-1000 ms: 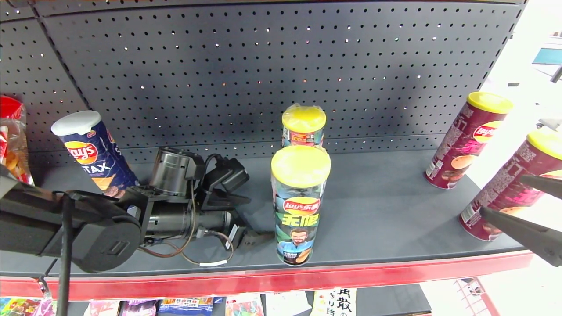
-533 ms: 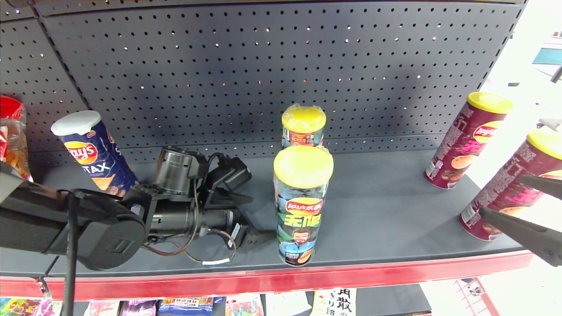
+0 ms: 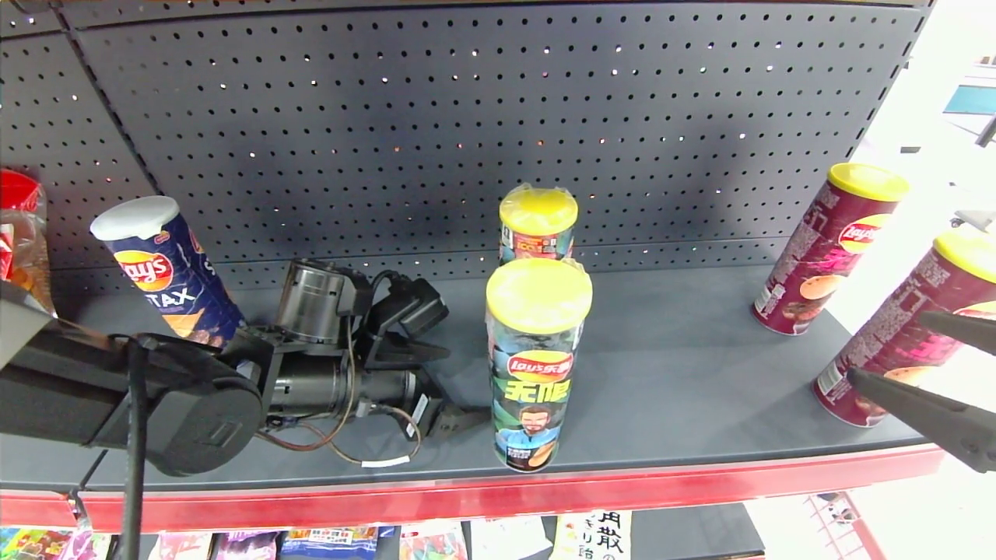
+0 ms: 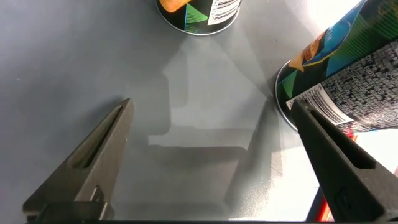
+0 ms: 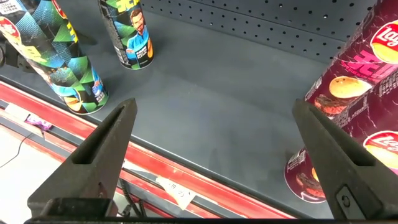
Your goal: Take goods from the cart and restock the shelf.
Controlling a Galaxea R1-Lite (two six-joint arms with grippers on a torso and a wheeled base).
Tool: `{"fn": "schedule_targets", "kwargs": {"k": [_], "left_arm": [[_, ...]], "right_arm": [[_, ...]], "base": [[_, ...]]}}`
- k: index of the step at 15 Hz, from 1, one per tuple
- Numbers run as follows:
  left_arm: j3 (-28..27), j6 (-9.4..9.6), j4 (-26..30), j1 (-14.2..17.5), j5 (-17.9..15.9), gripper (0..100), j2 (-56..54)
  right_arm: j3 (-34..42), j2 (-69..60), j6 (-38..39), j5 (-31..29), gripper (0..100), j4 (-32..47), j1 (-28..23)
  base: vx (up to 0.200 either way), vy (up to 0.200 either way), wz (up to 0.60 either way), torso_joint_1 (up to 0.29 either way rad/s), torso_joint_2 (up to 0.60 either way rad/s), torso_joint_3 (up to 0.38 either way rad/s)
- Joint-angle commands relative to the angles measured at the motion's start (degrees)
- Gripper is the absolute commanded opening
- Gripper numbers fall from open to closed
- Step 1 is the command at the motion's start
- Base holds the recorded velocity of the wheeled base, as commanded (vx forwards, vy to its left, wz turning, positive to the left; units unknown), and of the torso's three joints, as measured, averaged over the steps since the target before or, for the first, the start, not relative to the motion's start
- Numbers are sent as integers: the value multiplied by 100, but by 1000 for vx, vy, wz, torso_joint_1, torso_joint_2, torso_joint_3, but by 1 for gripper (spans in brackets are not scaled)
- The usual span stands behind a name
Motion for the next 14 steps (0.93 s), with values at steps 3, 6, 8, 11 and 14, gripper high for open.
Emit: {"fn": "schedule_targets", "kwargs": {"k": [3,6,8,11,14], "left_arm": [[103,-2,-3,109,8,100,-278],[560,7,14,627,34,100,-1236],[1000,-10,111,944,131,100,-2194],[1738,-63,1210,1480,1968,100,-4392],[1966,-441,2027,1655,2152,100,-5165]], "right_arm": [[85,-23,45,10,100,16,3],[550,-340,36,221,100,16,21],[1007,-770,19,274,100,25,21],[1719,-1816,10,-113,100,51,-155],[1842,-1957,10,-728,100,51,-454]], "base": [[0,0,0,0,0,0],[0,0,0,0,0,0],[0,0,0,0,0,0],[0,0,0,0,0,0],[0,0,0,0,0,0]]}}
